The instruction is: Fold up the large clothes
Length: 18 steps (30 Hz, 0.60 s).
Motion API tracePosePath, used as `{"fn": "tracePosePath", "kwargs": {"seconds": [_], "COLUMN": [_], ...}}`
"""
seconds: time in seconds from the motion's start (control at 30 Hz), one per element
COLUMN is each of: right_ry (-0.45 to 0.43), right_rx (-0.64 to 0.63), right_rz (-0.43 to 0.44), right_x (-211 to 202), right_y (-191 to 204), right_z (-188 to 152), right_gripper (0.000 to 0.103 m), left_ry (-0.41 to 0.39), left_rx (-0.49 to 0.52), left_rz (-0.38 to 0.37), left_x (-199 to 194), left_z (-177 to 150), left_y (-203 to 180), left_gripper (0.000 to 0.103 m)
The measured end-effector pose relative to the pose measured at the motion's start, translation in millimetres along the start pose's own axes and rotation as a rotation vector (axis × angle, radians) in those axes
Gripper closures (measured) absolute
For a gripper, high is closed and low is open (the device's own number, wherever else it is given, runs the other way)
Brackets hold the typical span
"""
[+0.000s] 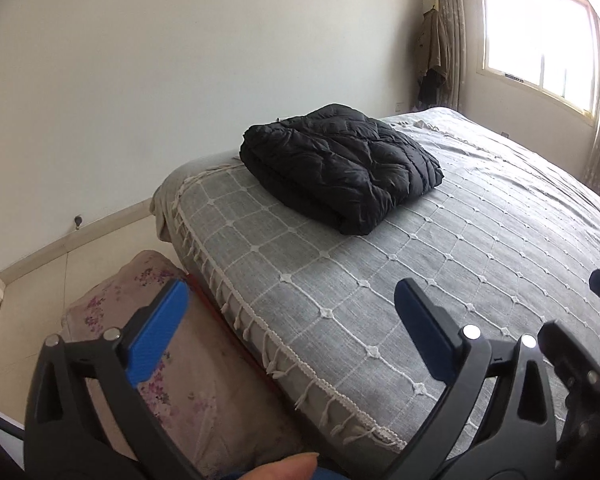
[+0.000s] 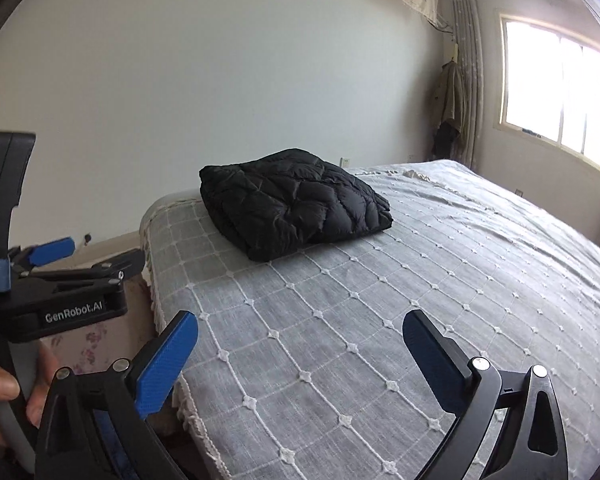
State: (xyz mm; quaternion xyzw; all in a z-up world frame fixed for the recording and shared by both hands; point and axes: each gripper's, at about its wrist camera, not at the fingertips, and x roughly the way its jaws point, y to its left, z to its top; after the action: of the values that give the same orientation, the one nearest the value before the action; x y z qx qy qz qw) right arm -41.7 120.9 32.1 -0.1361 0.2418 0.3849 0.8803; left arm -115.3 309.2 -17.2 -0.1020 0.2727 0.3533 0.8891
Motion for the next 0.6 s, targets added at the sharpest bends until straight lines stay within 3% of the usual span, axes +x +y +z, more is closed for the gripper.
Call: {"fn": "tracePosePath", "kwargs": {"seconds": [0.17, 0.33, 0.6], "right_ry": [0.007, 0.002, 0.005], "right_rx": [0.075, 0.083, 0.098], "right_rz": [0.029, 0.035, 0.034], "right_x": [1, -1, 2], "right_y": [-12, -14, -16], "right_z": [-4, -7, -9], "right_gripper": [0.0, 0.0, 0.0], "left_ry": [0.036, 0.064, 0.038], "left_rx": [0.063, 0.036, 0.031], "left_rz": [-0.007, -0.032, -0.055], "left_x": [7, 10, 6], "left_z": [-6, -7, -9], "left_y": [-13, -7, -7], "left_gripper": [0.001, 0.001, 0.001]}}
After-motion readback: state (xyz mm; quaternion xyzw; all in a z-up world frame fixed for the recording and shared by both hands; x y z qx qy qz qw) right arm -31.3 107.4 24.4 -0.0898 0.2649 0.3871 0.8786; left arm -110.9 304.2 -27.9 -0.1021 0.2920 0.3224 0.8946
